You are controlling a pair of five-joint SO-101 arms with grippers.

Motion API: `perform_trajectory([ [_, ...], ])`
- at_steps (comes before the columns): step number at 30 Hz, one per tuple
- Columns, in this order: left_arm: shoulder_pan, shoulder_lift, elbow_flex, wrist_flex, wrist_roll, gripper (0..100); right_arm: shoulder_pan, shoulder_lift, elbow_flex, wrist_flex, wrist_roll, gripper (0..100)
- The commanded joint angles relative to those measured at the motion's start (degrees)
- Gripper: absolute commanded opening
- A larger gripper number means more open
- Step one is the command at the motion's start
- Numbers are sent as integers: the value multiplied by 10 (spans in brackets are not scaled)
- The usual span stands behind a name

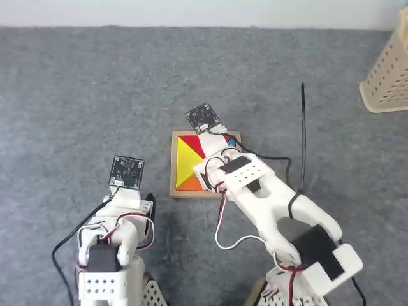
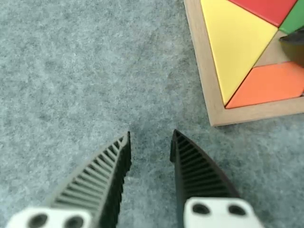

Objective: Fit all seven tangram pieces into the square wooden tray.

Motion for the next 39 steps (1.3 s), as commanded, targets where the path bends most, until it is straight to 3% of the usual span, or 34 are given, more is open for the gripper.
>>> perform_trajectory([
  [1,0,-9,-3,3,4,133,0,-4,-4,7,-1,6],
  [6,0,-9,-3,3,4,133,0,-14,-2,12,53,6],
  [10,0,-9,-3,3,4,133,10,-81,-4,79,55,6],
  [20,0,-9,-3,3,4,133,153,-255,21,164,52,6],
  [39,0,-9,-3,3,4,133,166,-423,273,-174,53,6],
])
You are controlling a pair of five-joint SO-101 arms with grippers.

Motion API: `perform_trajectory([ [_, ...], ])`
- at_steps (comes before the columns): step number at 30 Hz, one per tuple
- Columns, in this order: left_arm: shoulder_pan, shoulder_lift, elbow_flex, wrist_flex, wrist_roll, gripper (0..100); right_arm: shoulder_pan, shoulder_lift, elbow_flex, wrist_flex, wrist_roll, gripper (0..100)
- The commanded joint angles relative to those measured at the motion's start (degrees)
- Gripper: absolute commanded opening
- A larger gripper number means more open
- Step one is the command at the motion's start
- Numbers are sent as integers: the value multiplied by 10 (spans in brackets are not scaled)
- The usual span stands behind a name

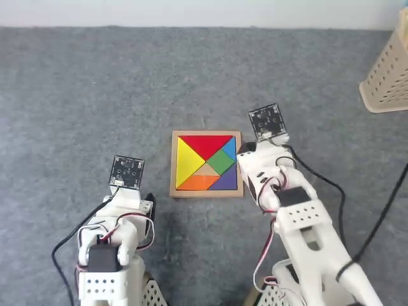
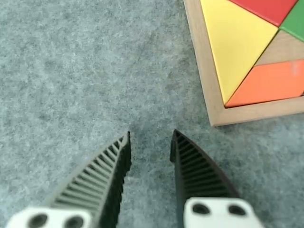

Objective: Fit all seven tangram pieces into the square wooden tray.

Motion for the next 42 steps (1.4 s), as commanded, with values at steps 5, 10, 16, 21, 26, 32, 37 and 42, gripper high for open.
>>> perform_trajectory([
  [5,0,-9,-3,3,4,133,5,-95,24,-38,6,6],
  [10,0,-9,-3,3,4,133,2,-210,79,-38,9,6],
  [16,0,-9,-3,3,4,133,3,-356,165,-38,9,6],
  [21,0,-9,-3,3,4,133,7,-450,216,-38,10,6],
  [26,0,-9,-3,3,4,133,29,-540,276,-37,84,6],
  [32,1,-9,-3,3,4,133,23,-608,274,102,122,6],
  [37,0,-9,-3,3,4,133,23,-628,273,238,125,6],
  [42,0,-9,-3,3,4,133,22,-633,273,386,126,6],
])
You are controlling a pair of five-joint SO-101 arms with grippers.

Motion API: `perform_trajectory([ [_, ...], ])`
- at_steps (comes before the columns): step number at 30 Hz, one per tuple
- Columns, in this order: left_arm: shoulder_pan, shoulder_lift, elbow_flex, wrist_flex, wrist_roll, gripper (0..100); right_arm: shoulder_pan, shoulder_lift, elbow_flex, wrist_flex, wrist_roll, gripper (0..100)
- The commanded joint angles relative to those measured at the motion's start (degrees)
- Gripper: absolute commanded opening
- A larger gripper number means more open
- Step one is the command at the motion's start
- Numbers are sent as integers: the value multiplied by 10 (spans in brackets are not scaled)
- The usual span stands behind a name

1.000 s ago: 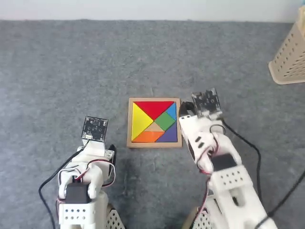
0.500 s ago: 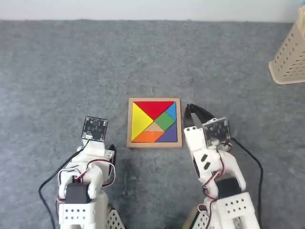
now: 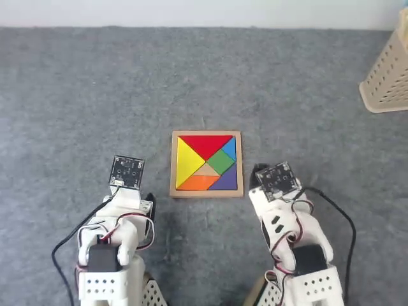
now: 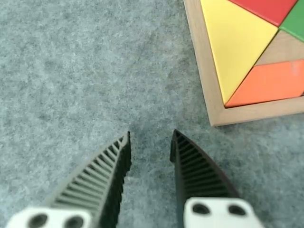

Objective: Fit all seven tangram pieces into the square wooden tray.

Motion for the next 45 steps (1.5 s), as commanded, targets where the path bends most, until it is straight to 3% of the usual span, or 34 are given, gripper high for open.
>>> perform_trajectory([
  [1,0,-9,-3,3,4,133,0,-22,6,83,9,6],
  [45,0,-9,-3,3,4,133,3,-22,5,74,9,6],
])
